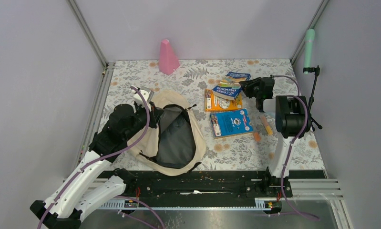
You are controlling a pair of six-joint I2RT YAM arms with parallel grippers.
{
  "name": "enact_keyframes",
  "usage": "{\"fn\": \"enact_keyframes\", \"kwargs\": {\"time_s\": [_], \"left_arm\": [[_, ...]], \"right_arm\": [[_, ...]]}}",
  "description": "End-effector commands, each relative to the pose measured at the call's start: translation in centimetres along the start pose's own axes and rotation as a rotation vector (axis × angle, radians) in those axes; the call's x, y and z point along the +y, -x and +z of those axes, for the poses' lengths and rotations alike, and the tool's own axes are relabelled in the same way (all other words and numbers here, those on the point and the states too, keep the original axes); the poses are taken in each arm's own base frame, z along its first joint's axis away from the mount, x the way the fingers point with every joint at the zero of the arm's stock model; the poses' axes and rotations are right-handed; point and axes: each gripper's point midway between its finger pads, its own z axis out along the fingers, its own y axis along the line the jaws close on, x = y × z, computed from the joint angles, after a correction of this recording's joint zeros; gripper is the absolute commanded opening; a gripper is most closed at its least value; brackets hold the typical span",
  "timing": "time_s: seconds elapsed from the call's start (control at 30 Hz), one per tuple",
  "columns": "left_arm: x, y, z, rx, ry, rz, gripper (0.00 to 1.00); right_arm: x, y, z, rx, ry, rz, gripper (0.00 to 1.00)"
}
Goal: Pack the student bag
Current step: Pick up the book from the center of the board.
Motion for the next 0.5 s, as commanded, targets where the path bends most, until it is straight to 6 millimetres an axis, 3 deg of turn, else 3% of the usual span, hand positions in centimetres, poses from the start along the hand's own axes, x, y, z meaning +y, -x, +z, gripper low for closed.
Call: {"fn": "enact_keyframes", "kwargs": {"time_s": [0.0,0.17,0.23,0.47], "left_arm": [[-0.4,3.8,-0.7,-0.127,-0.016,-0.004,0.0],[-0.1,3.8,-0.7,-0.129,-0.004,-0.002,0.0],[0.2,3.7,-0.6,-0.13,0.004,-0.005,0.0],[0.3,3.4,0.1,-0.111,-0.016,-0.033,0.0]], "right_arm": [[7.4,1.6,-2.8,-0.047,0.188,-0.129,0.0],[9.7,1.5,-6.0,-0.056,0.243,-0.16,0.0],[11.3,0.1,-8.1,-0.033,0.277,-0.191,0.0],[13.6,-1.0,-16.0,-0.017,0.292,-0.386,0.0]]}}
